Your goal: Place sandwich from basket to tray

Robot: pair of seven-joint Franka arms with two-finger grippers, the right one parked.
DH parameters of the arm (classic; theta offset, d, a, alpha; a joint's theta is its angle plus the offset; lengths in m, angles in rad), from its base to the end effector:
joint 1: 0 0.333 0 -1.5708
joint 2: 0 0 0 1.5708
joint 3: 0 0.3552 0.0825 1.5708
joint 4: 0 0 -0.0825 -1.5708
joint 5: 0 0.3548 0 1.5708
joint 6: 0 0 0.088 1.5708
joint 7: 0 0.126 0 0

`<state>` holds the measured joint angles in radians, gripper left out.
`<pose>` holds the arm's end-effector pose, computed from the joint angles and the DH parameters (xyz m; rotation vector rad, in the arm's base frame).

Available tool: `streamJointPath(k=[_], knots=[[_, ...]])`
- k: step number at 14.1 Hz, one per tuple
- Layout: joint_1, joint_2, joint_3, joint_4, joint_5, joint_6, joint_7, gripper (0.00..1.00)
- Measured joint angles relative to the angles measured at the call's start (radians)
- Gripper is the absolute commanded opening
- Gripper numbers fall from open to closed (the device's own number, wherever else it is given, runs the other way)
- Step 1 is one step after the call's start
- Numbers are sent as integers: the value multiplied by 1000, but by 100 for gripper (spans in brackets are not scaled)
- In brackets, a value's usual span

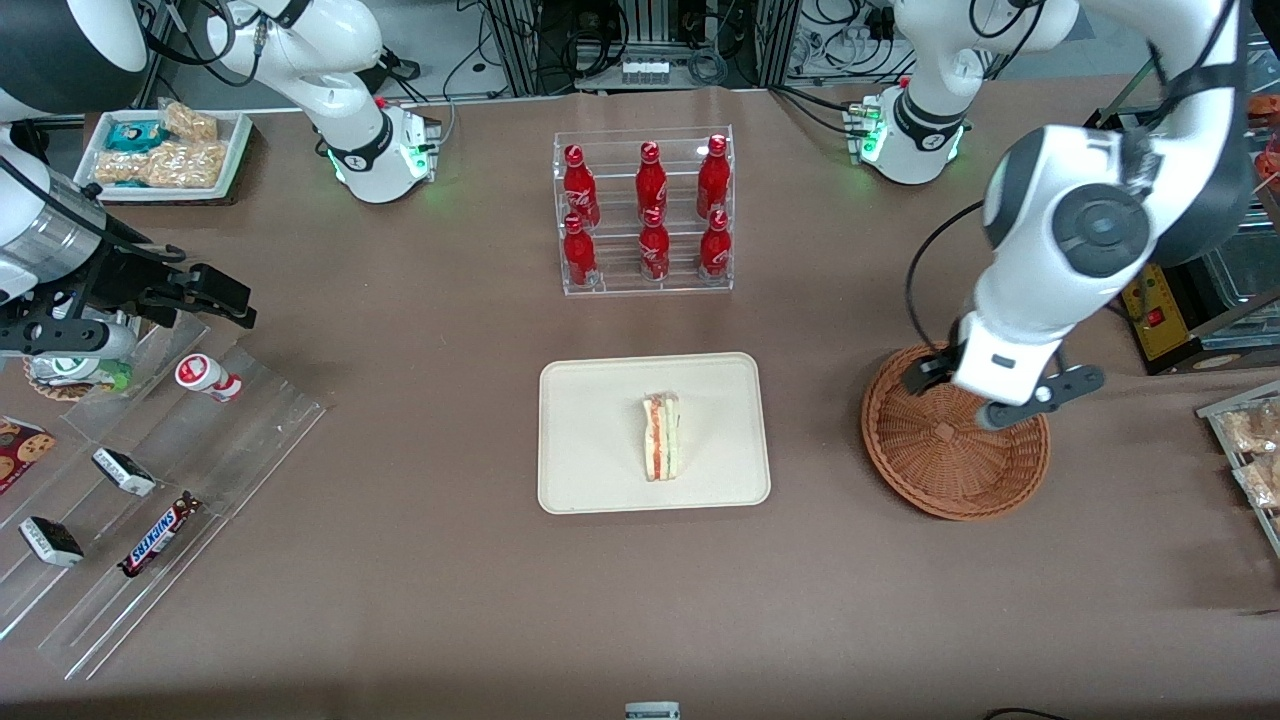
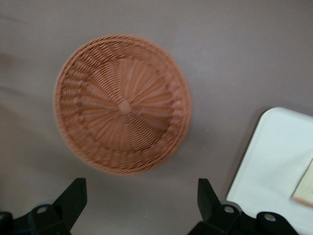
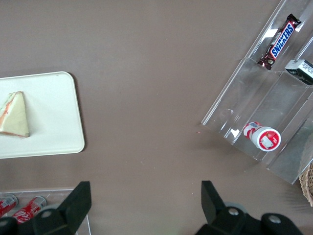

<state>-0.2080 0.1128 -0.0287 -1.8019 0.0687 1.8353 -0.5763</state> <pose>0.5477 -0.1245 0.5023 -3.0134 -0.4848 0.0736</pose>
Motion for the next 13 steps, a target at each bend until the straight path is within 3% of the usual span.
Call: streamJointPath(k=[6, 13], knots=[[151, -120, 2, 5, -83, -173, 351, 100], [159, -151, 66, 148, -84, -305, 637, 100]])
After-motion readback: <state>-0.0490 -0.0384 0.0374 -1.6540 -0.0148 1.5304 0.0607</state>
